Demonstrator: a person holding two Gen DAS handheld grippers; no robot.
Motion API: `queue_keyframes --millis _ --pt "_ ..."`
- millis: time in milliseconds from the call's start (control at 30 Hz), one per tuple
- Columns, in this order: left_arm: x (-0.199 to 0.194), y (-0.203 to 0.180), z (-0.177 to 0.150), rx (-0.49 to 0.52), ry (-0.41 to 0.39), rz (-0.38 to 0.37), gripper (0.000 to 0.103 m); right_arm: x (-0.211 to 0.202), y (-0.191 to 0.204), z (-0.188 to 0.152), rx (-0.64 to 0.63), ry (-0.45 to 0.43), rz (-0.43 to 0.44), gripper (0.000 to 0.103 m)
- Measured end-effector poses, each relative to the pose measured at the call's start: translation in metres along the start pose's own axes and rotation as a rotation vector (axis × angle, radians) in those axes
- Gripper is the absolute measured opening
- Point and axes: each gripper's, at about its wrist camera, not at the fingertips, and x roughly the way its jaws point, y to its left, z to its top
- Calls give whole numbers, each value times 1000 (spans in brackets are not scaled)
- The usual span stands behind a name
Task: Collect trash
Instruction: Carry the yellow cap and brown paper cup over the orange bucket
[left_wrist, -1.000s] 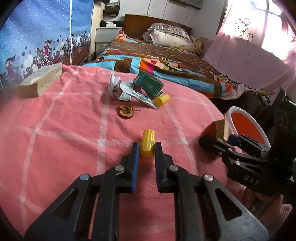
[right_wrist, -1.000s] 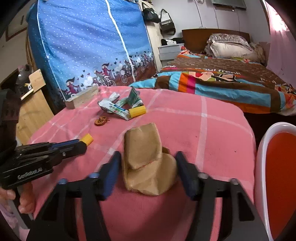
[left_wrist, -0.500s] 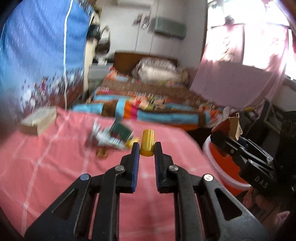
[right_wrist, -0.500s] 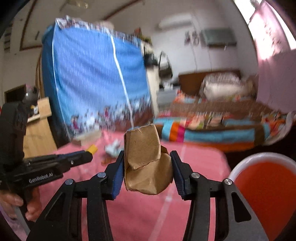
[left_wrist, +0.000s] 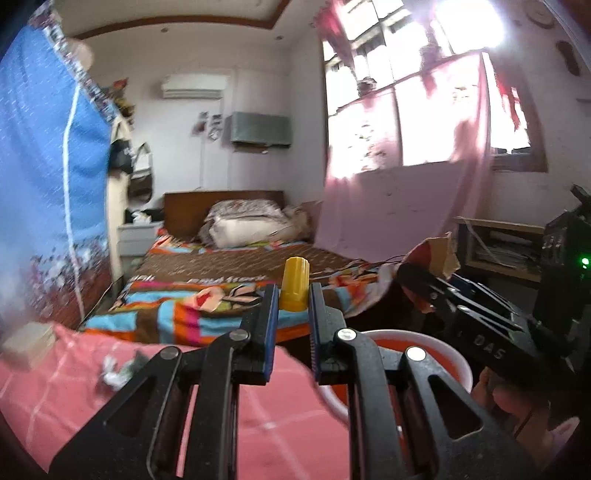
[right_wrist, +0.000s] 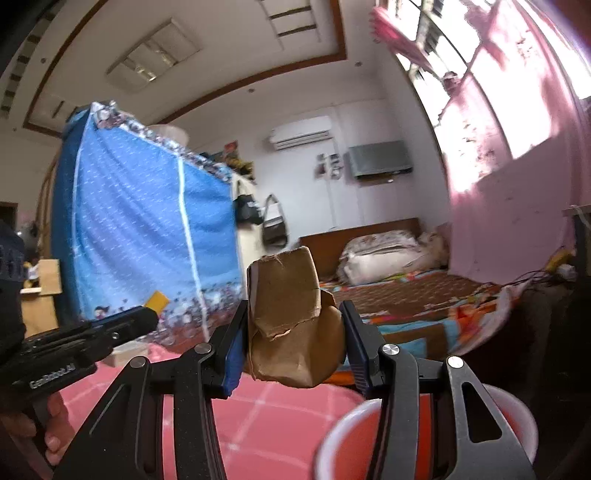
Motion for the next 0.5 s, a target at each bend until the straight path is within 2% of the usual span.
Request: queue_keyframes --millis 200,500 --pt "15 -34 -2 71 -3 -80 19 -7 -30 -4 19 15 -86 46" --pt "43 -62 -14 58 98 -177 19 -10 -67 -19 66 133 -180 46"
